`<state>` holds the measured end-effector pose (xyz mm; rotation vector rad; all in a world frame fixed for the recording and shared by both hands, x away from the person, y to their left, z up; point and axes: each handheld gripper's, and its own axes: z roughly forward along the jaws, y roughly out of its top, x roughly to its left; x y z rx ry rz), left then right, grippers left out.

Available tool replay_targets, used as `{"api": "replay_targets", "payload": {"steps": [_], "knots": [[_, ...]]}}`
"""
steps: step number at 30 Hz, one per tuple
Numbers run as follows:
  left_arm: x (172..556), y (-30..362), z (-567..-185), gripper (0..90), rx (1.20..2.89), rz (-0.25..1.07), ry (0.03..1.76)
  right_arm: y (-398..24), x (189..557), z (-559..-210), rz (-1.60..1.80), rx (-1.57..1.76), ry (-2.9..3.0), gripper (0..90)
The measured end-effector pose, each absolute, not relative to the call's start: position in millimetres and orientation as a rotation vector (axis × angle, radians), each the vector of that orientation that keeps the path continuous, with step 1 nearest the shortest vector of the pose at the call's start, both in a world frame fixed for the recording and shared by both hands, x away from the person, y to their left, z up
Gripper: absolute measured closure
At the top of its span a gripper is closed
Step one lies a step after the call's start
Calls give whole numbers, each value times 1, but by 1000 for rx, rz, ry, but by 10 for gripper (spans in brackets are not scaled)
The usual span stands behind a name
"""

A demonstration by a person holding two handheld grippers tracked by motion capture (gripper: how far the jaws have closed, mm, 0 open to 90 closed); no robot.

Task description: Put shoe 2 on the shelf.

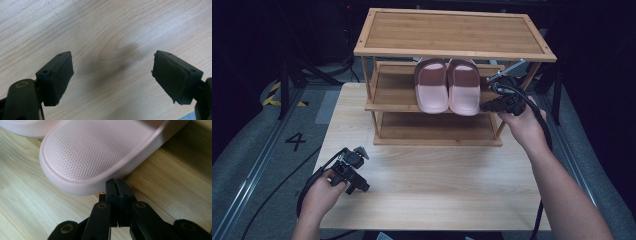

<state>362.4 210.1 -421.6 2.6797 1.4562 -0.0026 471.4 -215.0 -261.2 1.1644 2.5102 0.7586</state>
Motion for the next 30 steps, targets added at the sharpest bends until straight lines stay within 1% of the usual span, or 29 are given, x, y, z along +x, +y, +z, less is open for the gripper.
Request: {"api": "replay_targets", "payload": {"steps": [2, 3, 4, 5, 6, 7, 9, 14, 18, 23, 26, 30], "knots": [[363, 209, -422, 174, 2680, -10, 1448, -217, 469, -259, 786, 1194, 2511, 798], [364, 209, -421, 174, 2684, -15, 1444, -217, 469, -259, 786, 1194, 2511, 798], [364, 208, -422, 174, 2686, -12, 1443, -219, 465, -255, 804, 1199, 2510, 687], [364, 208, -422, 174, 2686, -12, 1443, -219, 465, -255, 804, 1199, 2510, 687], [365, 208, -422, 174, 2685, -17, 1442, -221, 460, -251, 835, 1147, 2512, 632], [365, 208, -422, 174, 2686, -17, 1442, -221, 460, -251, 835, 1147, 2512, 632], [365, 207, -421, 174, 2690, -11, 1442, -222, 451, -245, 838, 1098, 2507, 574], [365, 207, -419, 174, 2692, -8, 1427, -231, 432, -234, 844, 1040, 2513, 509], [365, 206, -418, 174, 2689, -5, 1424, -243, 421, -233, 819, 1033, 2525, 471], [365, 204, -417, 174, 2691, -4, 1425, -263, 408, -238, 774, 1073, 2534, 435], [365, 204, -417, 174, 2694, -3, 1420, -271, 404, -241, 756, 1084, 2539, 432], [366, 204, -417, 174, 2691, -6, 1425, -292, 397, -252, 690, 1130, 2555, 409]]}}
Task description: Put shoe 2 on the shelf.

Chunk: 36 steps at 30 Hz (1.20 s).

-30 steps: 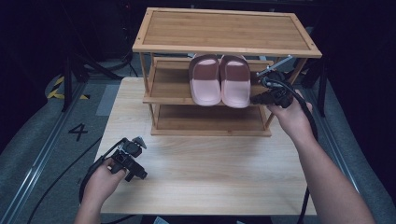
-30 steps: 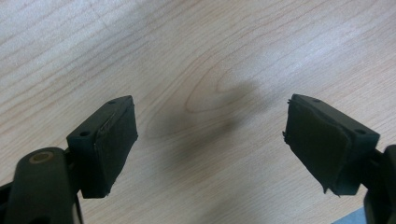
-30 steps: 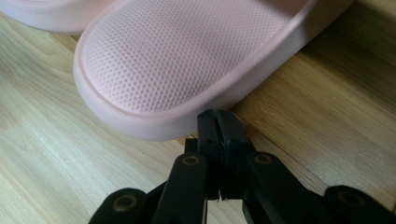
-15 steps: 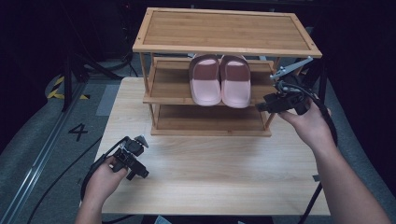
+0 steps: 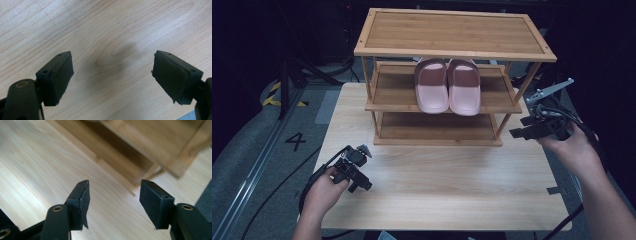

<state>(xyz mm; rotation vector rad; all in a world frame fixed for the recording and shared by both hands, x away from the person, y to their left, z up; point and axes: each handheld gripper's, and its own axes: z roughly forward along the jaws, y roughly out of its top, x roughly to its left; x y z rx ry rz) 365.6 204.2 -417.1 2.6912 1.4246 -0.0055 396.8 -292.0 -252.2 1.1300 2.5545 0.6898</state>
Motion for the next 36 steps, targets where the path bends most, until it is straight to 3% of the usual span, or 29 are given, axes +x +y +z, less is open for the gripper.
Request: {"api": "replay_targets", "payload": {"steps": [7, 15, 36], "knots": [[366, 204, -416, 174, 2684, -25, 1404, -316, 390, -270, 647, 1193, 2563, 397], [366, 204, -417, 174, 2687, -20, 1407, -336, 388, -317, 610, 1303, 2616, 371], [366, 202, -420, 174, 2695, -6, 1423, -335, 383, -402, 687, 1405, 2599, 217]]}}
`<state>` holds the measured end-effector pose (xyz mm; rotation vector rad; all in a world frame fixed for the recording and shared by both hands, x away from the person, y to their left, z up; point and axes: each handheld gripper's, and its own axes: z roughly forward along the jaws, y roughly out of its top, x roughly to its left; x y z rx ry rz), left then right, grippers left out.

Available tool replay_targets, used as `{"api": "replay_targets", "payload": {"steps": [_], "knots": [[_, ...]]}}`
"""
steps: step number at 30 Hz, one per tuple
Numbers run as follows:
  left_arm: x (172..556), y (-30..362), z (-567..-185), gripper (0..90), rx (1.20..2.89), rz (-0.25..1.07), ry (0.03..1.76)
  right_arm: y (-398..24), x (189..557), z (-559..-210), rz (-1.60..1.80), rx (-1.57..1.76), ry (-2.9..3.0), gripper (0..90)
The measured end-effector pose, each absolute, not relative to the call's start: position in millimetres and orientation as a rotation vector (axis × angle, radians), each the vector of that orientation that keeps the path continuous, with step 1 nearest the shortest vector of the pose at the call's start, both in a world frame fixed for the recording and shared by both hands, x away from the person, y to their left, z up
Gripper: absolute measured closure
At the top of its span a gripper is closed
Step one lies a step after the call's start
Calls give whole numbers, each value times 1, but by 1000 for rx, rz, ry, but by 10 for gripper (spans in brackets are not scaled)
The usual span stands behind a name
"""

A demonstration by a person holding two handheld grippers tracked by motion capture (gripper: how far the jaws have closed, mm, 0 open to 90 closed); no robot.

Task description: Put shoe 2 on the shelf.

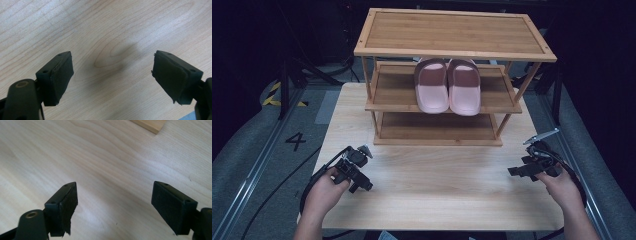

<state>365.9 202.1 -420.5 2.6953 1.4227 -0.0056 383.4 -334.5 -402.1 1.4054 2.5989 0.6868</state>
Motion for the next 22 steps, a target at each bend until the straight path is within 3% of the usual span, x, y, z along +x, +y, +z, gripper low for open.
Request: {"api": "replay_targets", "payload": {"steps": [15, 22], "knots": [[367, 195, -422, 174, 2699, 11, 1416, -341, 387, -450, 700, 1380, 2536, 200], [368, 193, -422, 174, 2714, 27, 1399, -340, 385, -453, 719, 1368, 2522, 189]]}}
